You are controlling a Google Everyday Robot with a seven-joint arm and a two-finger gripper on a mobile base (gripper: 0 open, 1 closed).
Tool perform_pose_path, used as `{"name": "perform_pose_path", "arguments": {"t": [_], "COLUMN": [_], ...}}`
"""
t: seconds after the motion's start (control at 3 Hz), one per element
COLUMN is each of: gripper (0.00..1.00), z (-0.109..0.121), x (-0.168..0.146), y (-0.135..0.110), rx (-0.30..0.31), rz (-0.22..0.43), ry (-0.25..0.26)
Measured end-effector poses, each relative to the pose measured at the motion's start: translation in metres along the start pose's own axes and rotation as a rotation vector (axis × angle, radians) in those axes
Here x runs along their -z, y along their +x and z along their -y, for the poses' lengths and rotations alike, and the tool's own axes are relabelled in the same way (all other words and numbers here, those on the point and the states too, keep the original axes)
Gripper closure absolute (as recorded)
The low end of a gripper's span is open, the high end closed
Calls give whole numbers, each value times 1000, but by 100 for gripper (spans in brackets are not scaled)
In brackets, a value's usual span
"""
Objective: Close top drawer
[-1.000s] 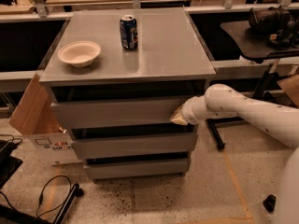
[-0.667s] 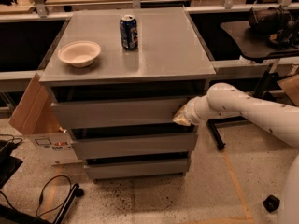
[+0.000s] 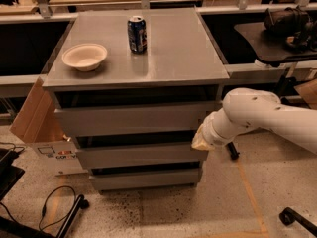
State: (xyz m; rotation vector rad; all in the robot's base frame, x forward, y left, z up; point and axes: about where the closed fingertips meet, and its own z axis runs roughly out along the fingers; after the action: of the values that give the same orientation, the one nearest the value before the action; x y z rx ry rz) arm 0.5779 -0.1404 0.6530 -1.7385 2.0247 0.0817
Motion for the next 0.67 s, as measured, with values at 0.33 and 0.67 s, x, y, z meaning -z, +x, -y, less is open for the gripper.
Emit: {"name": "perform_pose_path", "arguments": {"t": [0.33, 0.67], "gripper": [100, 100], "z": [-52, -56], "x": [57, 138], "y": [10, 18], "rx": [66, 54], "rz": [-175, -344], "ry": [-74, -28]}}
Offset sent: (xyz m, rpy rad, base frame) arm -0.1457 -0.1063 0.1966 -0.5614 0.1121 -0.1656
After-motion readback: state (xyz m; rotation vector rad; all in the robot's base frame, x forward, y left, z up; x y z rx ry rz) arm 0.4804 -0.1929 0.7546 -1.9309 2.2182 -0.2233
